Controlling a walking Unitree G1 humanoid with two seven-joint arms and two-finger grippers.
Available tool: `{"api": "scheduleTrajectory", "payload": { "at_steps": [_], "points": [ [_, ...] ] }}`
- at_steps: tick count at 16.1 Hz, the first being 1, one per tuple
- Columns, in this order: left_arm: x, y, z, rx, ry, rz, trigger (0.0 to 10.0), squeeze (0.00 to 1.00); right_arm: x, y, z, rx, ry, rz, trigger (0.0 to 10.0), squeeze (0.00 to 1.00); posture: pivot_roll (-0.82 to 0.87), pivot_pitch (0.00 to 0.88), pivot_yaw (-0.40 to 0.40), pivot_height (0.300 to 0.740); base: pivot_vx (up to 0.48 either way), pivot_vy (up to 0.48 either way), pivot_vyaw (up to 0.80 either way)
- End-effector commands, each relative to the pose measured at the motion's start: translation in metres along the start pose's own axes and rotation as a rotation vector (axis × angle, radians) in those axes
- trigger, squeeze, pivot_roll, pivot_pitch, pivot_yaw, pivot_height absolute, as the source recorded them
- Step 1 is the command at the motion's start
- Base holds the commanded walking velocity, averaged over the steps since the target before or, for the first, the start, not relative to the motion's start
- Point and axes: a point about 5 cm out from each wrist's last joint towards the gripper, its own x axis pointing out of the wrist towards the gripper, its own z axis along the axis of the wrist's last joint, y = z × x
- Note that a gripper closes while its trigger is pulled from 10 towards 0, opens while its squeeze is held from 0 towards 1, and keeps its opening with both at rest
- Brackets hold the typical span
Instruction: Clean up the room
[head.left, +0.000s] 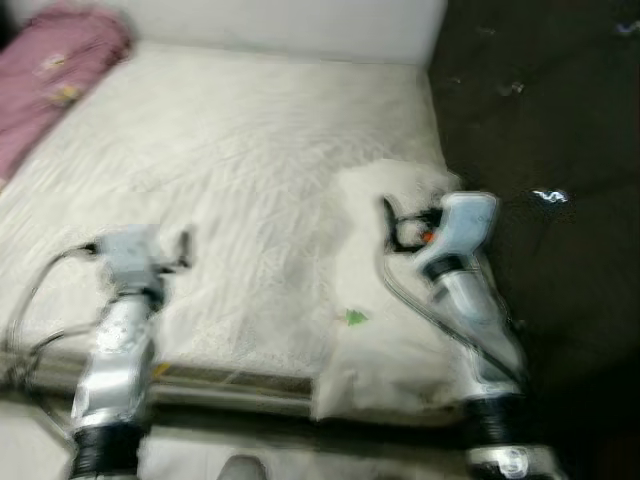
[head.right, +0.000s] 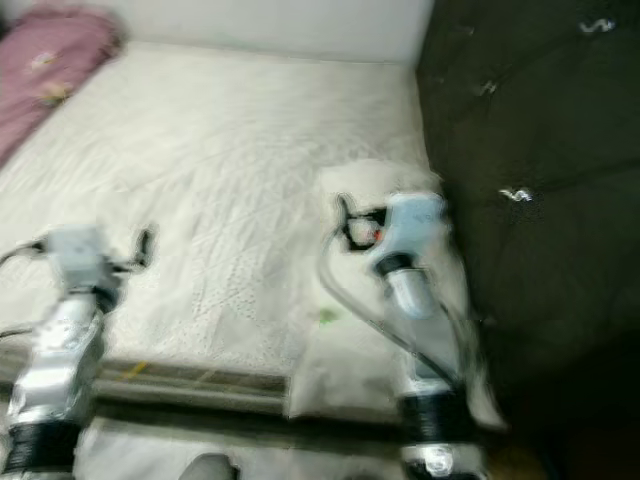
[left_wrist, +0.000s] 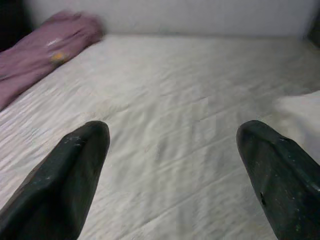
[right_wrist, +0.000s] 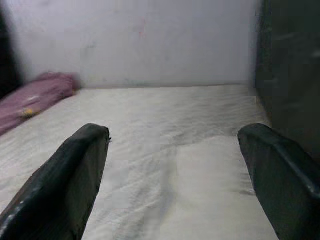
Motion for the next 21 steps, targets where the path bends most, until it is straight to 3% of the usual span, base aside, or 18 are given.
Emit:
{"api": "scheduleTrajectory", "payload": {
  "at_steps": [1, 8, 12, 17, 21],
  "points": [
    [0.001, -0.017, 0.004, -0.010, -0.017, -0.059, 10.0, 0.00, -0.007, -0.018, -0.007, -0.016, 0.029, -0.059, 10.0, 0.00, 0.01, 0.000, 0.008, 0.740, 0.000, 0.000, -0.42],
    [-0.019, -0.021, -0.014, -0.069, 0.028, -0.060, 10.0, 0.00, -0.019, -0.023, -0.028, -0.046, 0.129, -0.096, 10.0, 0.00, 0.02, 0.000, -0.015, 0.740, 0.000, 0.085, -0.13],
    [-0.021, -0.028, -0.014, -0.084, 0.025, -0.084, 10.0, 0.00, -0.021, -0.026, -0.029, -0.052, 0.151, -0.105, 10.0, 0.00, 0.02, 0.000, -0.036, 0.740, 0.000, 0.462, 0.00],
    [-0.036, -0.031, -0.023, -0.111, 0.041, -0.097, 10.0, 0.00, -0.032, -0.025, -0.033, -0.051, 0.190, -0.078, 10.0, 0.00, 0.02, 0.000, -0.050, 0.740, 0.000, 0.480, -0.70],
    [-0.037, -0.034, -0.020, -0.127, 0.024, -0.110, 10.0, 0.00, -0.031, -0.023, -0.031, -0.046, 0.193, -0.077, 10.0, 0.00, 0.01, 0.000, -0.047, 0.740, 0.000, 0.480, -0.50]
  ]
}}
